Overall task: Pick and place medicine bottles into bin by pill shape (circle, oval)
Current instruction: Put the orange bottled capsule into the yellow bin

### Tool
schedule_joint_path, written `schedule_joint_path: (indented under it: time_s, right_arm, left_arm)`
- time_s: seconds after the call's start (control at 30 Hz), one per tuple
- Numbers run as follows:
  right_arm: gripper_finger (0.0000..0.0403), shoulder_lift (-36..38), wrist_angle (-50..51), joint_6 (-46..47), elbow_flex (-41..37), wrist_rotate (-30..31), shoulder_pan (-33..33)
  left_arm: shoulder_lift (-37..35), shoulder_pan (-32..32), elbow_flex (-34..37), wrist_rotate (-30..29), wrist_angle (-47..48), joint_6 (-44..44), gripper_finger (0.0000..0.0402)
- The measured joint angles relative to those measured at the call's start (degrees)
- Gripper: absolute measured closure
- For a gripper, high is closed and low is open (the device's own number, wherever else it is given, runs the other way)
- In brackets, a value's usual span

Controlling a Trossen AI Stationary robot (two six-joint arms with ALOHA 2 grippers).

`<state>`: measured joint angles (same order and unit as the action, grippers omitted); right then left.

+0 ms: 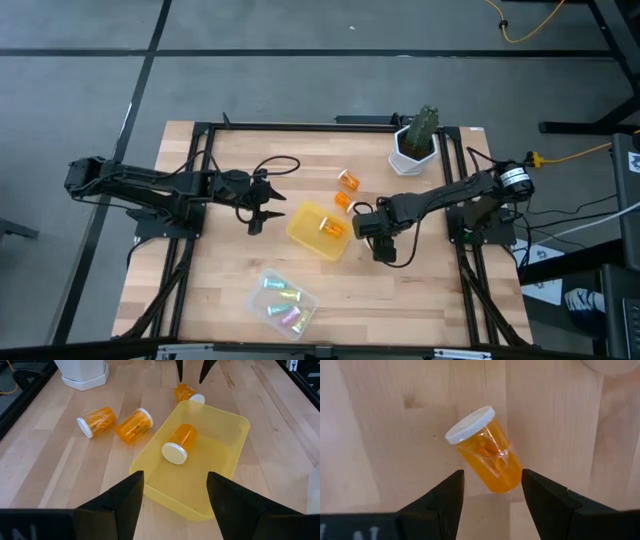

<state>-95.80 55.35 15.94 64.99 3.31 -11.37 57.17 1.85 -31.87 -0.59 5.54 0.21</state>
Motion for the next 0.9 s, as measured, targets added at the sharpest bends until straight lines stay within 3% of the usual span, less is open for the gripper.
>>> schedule_joint_path:
  time_s: [0.33,0.9]
  right_arm:
    - [0.0201,-6.4,-2.1,-6.0,0.3,-4.1,1.5]
    - [0.0201,-8.7,-5.1,-1.5,0.2,-5.1,1.5]
  left_arm:
    - [0.0,0.0,0.0,0.0,0.0,0.4,0.0190]
    - [0.0,0.0,0.0,0.0,0.0,0.4,0.0190]
